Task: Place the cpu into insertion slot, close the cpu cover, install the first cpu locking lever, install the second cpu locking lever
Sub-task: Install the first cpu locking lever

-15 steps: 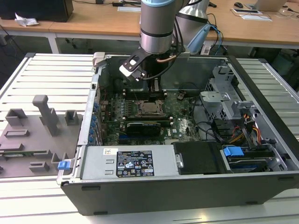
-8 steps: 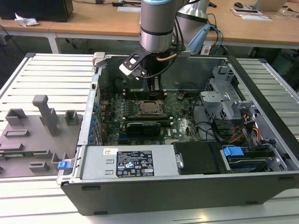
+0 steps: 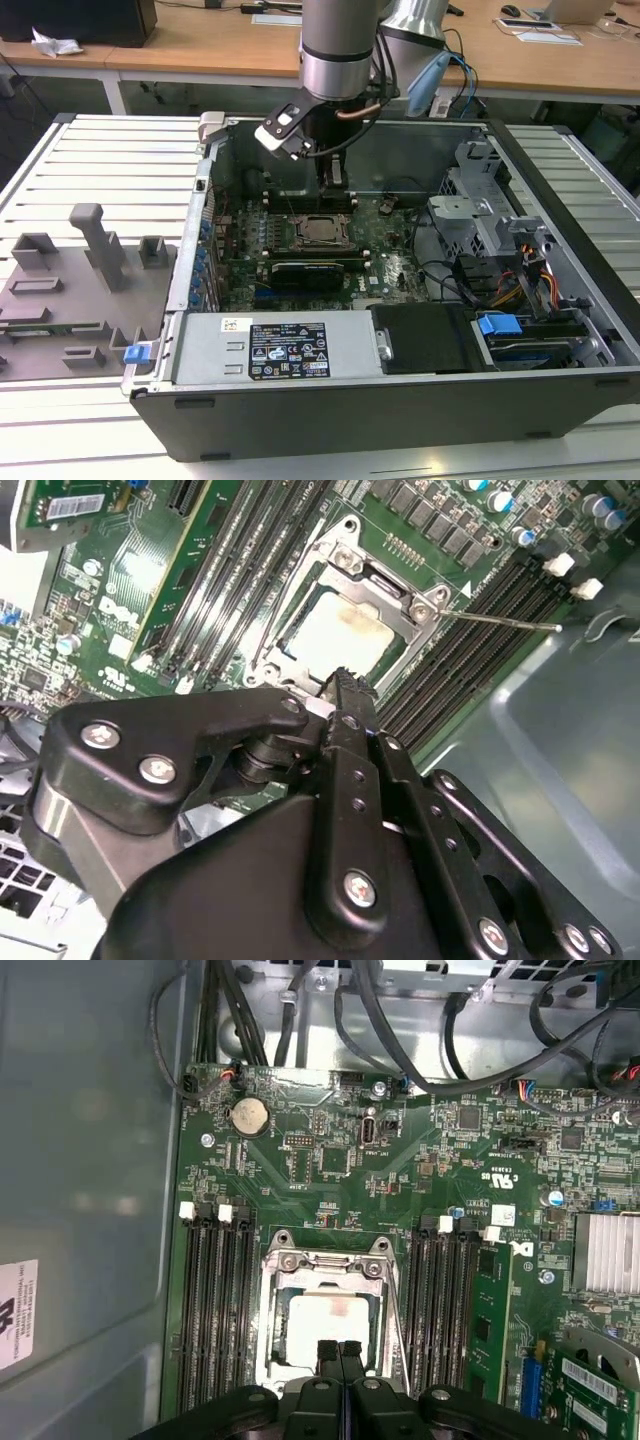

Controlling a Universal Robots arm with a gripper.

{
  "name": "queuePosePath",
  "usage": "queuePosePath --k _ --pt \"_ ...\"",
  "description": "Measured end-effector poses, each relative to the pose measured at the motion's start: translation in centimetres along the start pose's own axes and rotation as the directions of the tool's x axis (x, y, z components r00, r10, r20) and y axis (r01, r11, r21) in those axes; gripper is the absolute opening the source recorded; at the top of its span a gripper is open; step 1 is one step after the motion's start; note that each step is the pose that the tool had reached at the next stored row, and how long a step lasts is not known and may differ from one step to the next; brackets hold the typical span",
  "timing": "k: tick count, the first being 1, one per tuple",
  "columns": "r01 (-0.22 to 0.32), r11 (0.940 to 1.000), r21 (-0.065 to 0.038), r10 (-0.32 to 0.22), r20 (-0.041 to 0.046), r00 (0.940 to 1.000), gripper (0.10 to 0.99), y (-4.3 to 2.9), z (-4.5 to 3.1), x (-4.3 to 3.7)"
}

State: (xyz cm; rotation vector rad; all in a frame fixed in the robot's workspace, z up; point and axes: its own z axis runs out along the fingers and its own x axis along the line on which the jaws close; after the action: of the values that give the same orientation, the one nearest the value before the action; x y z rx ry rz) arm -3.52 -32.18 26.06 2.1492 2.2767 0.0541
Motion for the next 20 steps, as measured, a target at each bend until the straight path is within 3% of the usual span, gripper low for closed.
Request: queuePosePath --k 2,6,11,16,20 --pt "0.014 0.9999 0.0 -0.014 -0.0005 0.9999 0.106 0.0 0.0 0.0" --pt "0.094 0.9955 0.001 -0.094 -0.0029 0.9955 0.106 0.0 -0.01 0.0" --pt "0.185 0.9828 0.003 -0.185 -0.006 0.9828 0.106 0.0 -0.01 0.0" --pt "0.231 0.973 0.003 -0.231 -0.0077 0.973 0.106 0.0 -0.01 0.0" --pt "0.243 0.9701 0.003 -0.243 -0.0081 0.9701 0.106 0.0 0.0 0.0"
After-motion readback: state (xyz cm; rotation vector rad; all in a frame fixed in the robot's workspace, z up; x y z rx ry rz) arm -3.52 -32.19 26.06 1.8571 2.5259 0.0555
